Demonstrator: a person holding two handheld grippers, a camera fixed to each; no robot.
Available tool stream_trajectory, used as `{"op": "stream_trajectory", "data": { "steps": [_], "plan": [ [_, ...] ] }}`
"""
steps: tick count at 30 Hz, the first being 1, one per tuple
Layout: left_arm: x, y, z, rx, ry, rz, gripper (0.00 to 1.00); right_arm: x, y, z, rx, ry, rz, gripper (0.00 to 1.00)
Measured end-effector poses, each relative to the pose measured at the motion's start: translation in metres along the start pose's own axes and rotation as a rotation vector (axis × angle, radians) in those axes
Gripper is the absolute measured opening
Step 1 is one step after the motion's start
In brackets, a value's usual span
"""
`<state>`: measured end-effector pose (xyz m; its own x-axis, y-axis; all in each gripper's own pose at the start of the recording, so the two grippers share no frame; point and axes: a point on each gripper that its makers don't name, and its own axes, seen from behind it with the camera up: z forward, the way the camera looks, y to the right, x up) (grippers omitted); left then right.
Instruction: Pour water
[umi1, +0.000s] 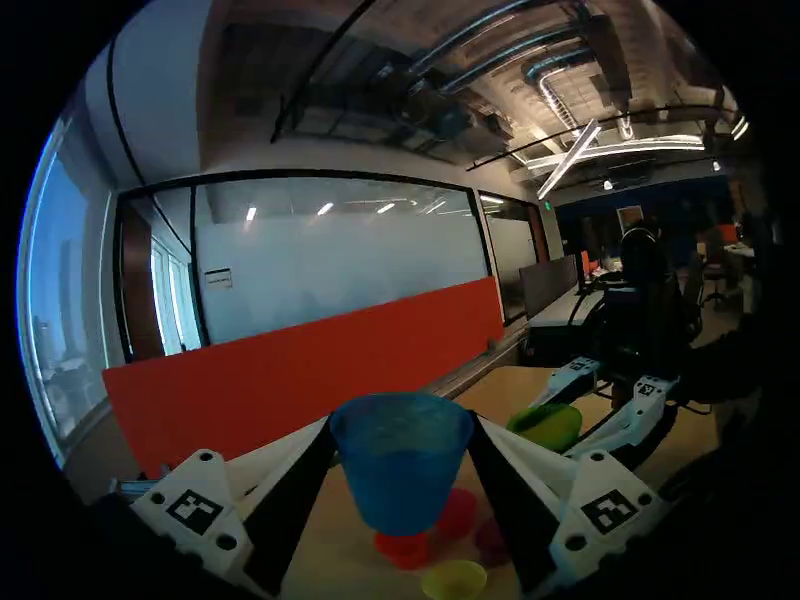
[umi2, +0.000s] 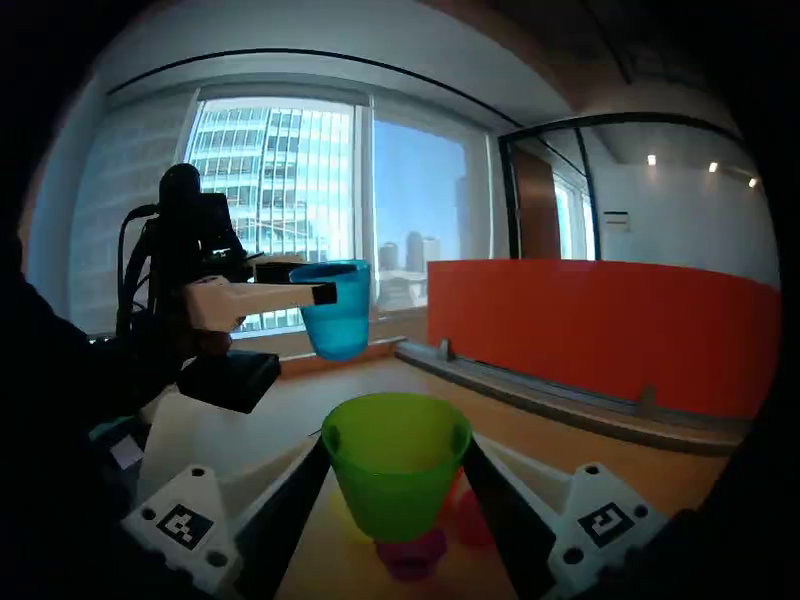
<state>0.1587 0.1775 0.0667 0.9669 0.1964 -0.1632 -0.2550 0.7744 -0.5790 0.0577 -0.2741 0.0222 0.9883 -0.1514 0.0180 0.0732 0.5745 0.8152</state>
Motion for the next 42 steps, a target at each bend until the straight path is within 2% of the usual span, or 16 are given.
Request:
{"op": "stream_trajectory", "data": {
  "steps": [11,23,42],
  "plan": [
    [0.017,0.004,-0.005,0.011,0.014,0.102,0.89,-0.005,-0.026,0.005,0.063,-0.014,-0.013,0.91],
    [0.036,0.007,-0.006,0.023,0.027,0.261,0.89,-0.007,-0.046,0.011,0.11,-0.014,-0.021,0.91],
    [0.061,0.017,-0.009,0.022,0.039,0.462,0.89,-0.003,-0.053,0.018,0.13,-0.007,-0.023,0.91]
  ]
}}
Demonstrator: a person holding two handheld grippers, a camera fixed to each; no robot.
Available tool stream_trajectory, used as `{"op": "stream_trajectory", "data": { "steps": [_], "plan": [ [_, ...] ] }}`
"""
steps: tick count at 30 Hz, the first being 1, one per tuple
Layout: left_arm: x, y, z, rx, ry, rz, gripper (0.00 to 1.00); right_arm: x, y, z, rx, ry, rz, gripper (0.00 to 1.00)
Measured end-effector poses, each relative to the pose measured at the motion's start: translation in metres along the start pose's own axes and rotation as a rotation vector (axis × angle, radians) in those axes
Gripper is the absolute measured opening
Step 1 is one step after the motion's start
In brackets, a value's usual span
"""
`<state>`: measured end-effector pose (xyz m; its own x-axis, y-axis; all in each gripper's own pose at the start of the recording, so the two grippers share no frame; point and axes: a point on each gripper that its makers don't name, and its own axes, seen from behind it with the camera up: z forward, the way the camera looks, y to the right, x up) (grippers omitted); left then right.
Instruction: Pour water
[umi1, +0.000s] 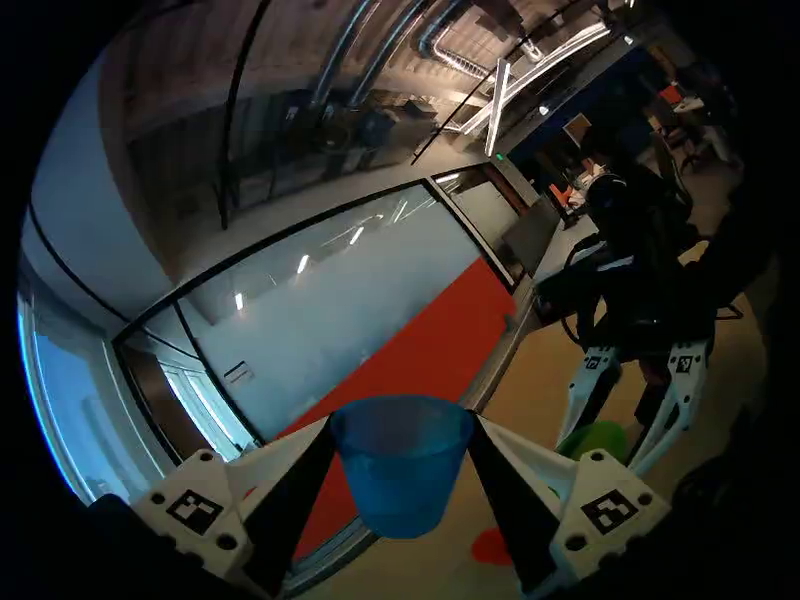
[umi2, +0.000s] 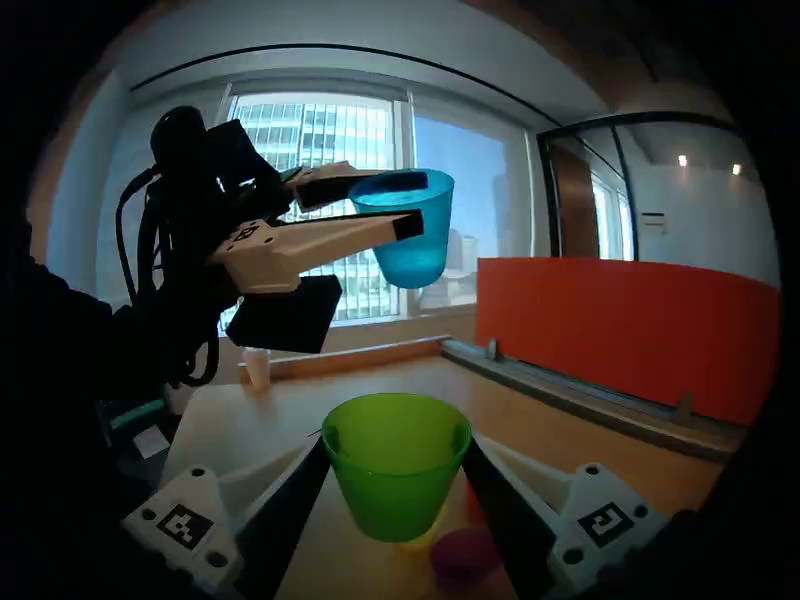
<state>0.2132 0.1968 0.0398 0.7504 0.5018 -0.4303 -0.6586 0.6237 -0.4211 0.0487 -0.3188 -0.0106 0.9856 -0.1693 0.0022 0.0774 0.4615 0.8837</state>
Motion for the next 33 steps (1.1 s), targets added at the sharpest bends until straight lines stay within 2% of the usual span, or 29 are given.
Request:
{"op": "stream_trajectory", "data": {
  "steps": [17,33],
  "plan": [
    [0.0076,0.0022,-0.0025,0.01,-0.004,0.148,0.89,0.0036,-0.004,0.0054,0.01,0.001,-0.008,0.91],
    [0.0095,0.0062,0.0019,0.007,-0.004,0.258,0.89,0.0055,-0.0049,0.0064,0.012,0.002,-0.012,0.91]
  ]
}}
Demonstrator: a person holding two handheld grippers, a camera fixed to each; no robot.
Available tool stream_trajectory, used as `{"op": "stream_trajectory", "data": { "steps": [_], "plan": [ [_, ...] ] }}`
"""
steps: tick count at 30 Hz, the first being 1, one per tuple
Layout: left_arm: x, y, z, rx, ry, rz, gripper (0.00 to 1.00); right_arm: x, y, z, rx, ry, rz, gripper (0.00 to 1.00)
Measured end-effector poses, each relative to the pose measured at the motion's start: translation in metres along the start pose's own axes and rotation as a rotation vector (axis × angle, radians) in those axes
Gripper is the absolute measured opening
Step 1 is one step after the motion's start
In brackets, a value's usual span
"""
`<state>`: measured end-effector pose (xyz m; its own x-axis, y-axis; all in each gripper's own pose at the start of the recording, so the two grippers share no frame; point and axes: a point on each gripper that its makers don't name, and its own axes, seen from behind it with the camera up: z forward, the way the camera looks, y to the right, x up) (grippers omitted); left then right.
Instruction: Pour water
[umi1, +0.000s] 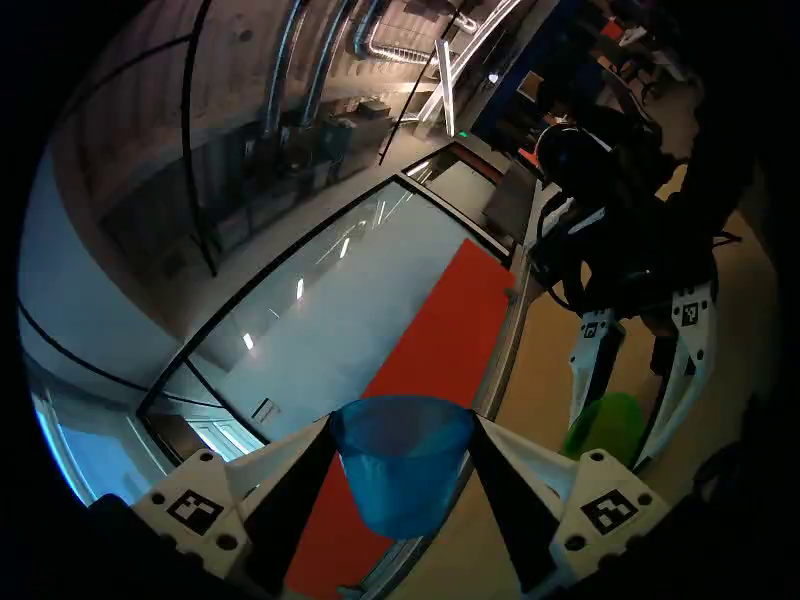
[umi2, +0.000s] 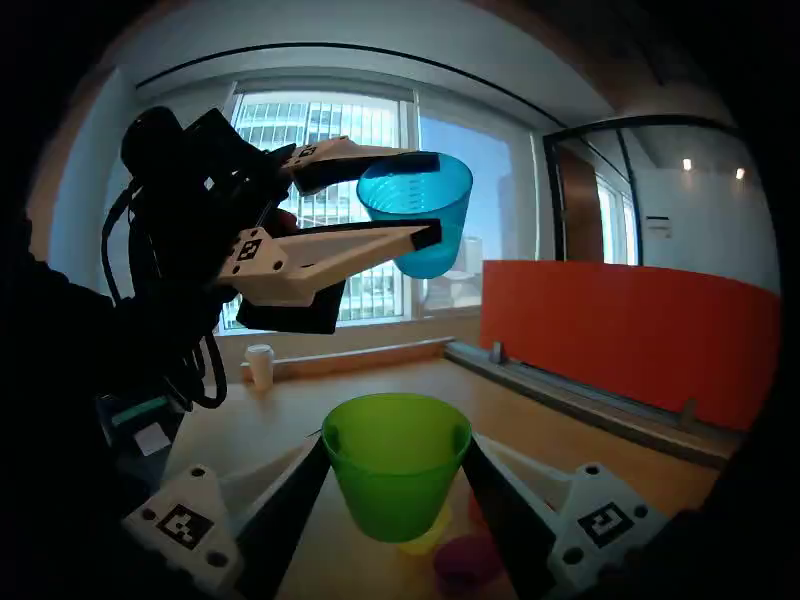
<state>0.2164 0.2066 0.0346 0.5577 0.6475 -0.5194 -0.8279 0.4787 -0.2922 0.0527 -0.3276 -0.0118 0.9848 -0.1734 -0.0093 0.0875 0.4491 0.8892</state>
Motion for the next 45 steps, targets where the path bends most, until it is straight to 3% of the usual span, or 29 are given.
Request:
{"op": "stream_trajectory", "data": {
  "steps": [26,45],
  "plan": [
    [0.008,0.006,0.006,-0.003,0.006,0.17,0.89,0.002,0.003,0.001,-0.006,-0.003,-0.022,0.9],
    [0.014,0.004,0.005,0.003,0.016,0.214,0.89,0.004,0.006,0.001,-0.013,0.0,-0.03,0.9]
  ]
}}
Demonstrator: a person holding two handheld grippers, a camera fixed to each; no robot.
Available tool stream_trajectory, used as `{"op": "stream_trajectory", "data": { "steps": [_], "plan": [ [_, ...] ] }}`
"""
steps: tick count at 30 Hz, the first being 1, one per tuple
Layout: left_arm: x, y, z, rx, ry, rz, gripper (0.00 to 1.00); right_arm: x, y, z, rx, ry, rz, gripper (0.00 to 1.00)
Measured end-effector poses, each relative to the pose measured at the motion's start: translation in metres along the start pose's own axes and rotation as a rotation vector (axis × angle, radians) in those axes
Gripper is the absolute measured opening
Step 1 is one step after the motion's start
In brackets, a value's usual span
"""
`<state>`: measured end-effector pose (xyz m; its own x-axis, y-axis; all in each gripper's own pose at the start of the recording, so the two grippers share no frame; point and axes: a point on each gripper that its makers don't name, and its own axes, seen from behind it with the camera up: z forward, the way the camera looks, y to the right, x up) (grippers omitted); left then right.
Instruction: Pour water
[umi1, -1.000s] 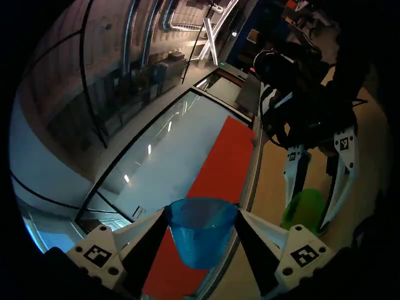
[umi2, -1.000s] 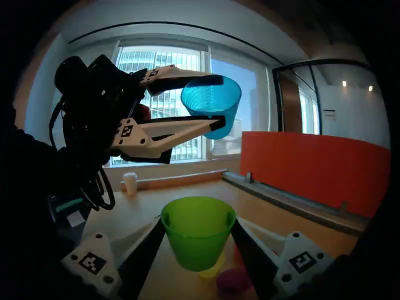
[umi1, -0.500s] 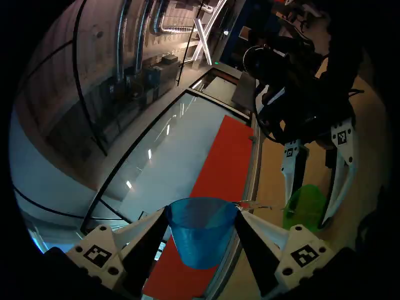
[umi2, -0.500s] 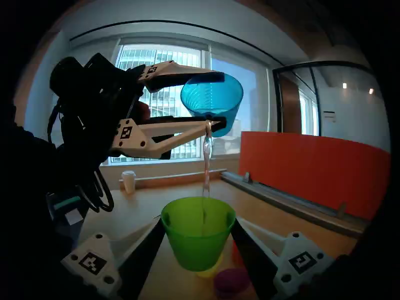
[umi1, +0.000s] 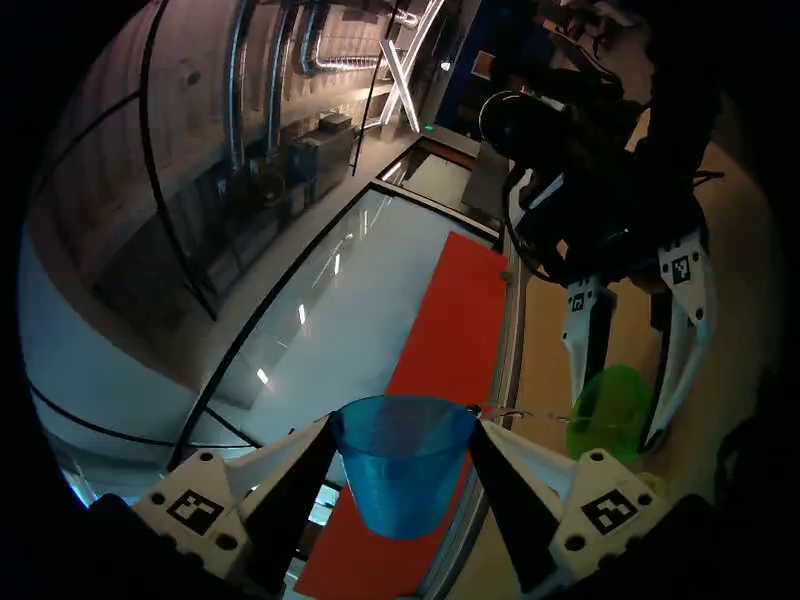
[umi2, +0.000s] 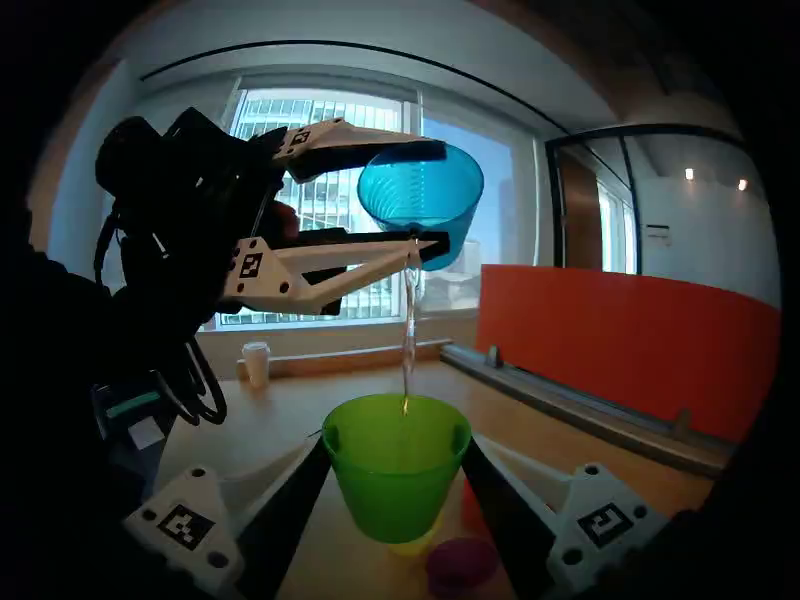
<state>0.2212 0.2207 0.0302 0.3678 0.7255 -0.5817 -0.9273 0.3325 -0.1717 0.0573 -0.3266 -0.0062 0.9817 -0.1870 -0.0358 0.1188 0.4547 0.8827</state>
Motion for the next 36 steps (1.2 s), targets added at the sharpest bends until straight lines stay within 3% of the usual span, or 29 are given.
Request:
{"op": "stream_trajectory", "data": {
  "steps": [19,36],
  "plan": [
    [0.006,0.001,-0.002,-0.002,0.003,0.068,0.89,0.002,0.005,-0.001,-0.003,0.004,-0.006,0.9],
    [0.01,-0.008,-0.002,0.003,0.004,0.141,0.89,0.001,0.007,-0.001,-0.008,0.005,-0.009,0.9]
  ]
}}
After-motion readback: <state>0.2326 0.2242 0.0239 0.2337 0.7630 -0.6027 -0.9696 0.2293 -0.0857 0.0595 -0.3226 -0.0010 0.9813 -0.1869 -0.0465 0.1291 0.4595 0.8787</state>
